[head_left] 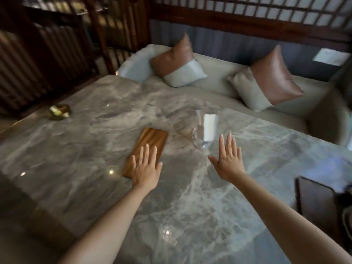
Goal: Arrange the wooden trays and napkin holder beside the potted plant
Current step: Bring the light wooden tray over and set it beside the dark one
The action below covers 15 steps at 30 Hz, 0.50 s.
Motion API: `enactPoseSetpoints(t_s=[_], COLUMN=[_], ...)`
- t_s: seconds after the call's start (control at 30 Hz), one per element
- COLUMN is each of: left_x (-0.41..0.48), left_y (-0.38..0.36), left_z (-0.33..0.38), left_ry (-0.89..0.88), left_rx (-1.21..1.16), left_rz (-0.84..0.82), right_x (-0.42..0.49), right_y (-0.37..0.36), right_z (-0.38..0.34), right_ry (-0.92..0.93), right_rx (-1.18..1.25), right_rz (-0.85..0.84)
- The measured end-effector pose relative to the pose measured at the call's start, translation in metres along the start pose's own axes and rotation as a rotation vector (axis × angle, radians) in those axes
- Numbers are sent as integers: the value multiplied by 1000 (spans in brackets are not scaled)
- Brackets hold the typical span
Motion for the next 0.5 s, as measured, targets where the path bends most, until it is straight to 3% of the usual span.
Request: enactPoseSetpoints(t_s=[0.23,0.5], left_x=[-16,-14], left_y=[-13,-47], left_z=[-99,-139], left_ry=[403,644], left_rx=[-171,-385], left_rz=[-117,-296], right_x=[52,109], right_y=[-30,-68], right_z=[-100,-145], right_ry=[199,170], right_rx=[-73,-79], right_rz=[-87,-272])
Point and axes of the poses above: each hand's wrist, its own x-axis towards the middle knuckle, its own y-axis out of the back of the hand, z = x × y, the point moved 7 cm from there along x, towards the middle knuckle, and after that the axes turned 6 degrees about x, right-handed, at the moved point
